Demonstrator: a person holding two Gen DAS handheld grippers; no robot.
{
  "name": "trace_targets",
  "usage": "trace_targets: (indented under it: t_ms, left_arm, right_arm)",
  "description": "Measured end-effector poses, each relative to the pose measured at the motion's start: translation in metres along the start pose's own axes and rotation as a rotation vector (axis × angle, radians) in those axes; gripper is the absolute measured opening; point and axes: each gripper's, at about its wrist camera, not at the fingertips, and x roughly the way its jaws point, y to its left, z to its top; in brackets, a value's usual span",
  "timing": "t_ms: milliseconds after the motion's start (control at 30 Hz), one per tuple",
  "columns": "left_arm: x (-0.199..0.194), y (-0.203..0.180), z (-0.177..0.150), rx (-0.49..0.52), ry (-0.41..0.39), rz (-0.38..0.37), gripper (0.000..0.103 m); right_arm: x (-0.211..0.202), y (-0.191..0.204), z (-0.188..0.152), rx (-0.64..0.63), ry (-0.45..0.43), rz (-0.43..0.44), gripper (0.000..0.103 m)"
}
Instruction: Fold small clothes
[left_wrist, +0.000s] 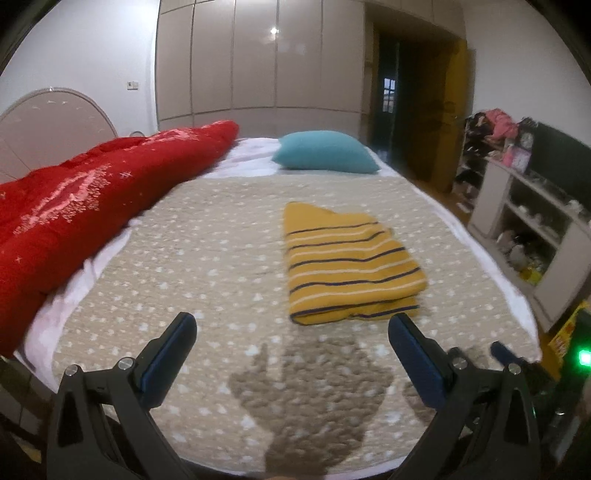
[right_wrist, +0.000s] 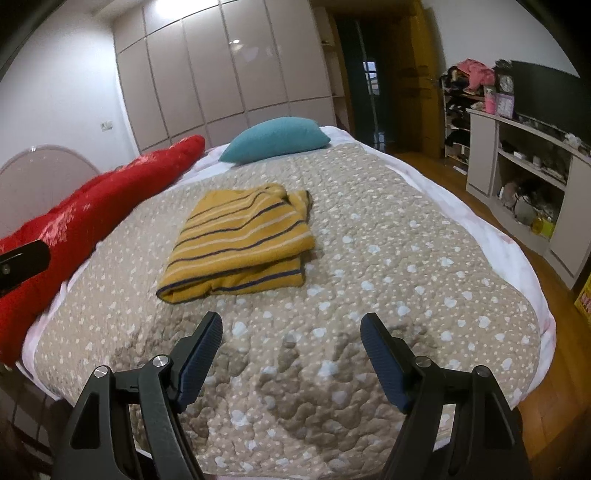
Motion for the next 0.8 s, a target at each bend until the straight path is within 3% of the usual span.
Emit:
trace_targets:
  t_ms: [433,800]
  left_arm:
    - [0.027,0.028,-0.033,0.009,0.095,0.076,0.103]
    - [0.030,0.032,-0.043,0.012,0.114,0.086,0.103]
  right_arm:
    - [0.006,0.027,-0.007,-0.093,0.022,-0.057,0.081]
    - [0.007,0.051,-0.016,-0.182,0.026,-0.061,0.082]
